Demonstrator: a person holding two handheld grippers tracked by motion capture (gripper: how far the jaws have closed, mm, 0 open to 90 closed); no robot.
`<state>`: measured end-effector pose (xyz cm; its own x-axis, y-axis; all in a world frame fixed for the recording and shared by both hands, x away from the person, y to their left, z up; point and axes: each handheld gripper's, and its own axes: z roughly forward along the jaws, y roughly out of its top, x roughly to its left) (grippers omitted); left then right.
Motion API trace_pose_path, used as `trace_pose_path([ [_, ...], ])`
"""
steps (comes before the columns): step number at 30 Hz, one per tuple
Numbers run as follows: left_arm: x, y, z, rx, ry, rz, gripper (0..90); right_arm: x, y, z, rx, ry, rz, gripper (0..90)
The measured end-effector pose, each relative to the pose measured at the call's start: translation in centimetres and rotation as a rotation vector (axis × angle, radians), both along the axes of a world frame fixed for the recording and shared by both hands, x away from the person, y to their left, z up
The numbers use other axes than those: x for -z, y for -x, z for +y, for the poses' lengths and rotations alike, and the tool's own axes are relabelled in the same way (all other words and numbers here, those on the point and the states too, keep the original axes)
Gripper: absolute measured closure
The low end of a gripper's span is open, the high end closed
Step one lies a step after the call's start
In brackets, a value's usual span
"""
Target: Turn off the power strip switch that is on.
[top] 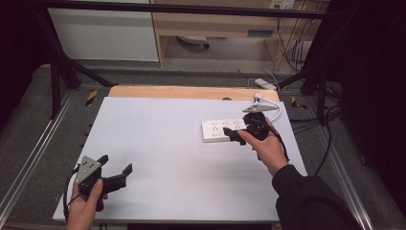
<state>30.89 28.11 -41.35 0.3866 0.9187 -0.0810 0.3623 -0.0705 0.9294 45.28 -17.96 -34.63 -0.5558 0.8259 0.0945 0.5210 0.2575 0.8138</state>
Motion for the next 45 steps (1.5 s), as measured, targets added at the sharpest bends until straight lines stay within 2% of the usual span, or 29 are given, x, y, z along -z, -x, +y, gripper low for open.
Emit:
trace_pose_path([
  [4, 0.0, 0.0, -0.2, 0.007, -0.011, -0.003, 5.2, 0.1, -0.6, 0.0, 0.007, -0.020, -0.016, 6.5],
  [10, 0.0, -0.1, 0.0, 0.008, -0.007, 0.000, 5.2, 0.2, -1.6, -0.5, 0.036, -0.070, -0.015, 6.3],
  [19, 0.0, -0.2, -0.1, 0.016, -0.016, -0.002, 5.2, 0.5, -3.2, -0.5, 0.061, -0.085, -0.024, 6.9],
  [23, 0.0, -0.1, -0.1, 0.020, -0.015, 0.002, 5.2, 0.3, -3.5, -0.2, 0.064, -0.096, -0.024, 6.6],
  [28, 0.0, -0.2, -0.3, 0.028, -0.014, 0.002, 5.2, 0.3, -3.7, 0.3, 0.056, -0.088, -0.023, 8.0],
  [39, 0.0, -0.2, -0.3, 0.036, -0.020, 0.007, 5.2, 0.6, -4.0, 2.1, 0.012, -0.059, -0.026, 24.2],
  [40, 0.0, -0.2, -0.3, 0.036, -0.018, 0.006, 5.2, 0.7, -4.0, 2.2, 0.006, -0.063, -0.025, 28.6],
  [45, 0.0, -0.2, -0.3, 0.037, -0.021, 0.007, 5.2, 0.9, -3.9, 2.6, 0.003, -0.057, -0.042, 37.4],
])
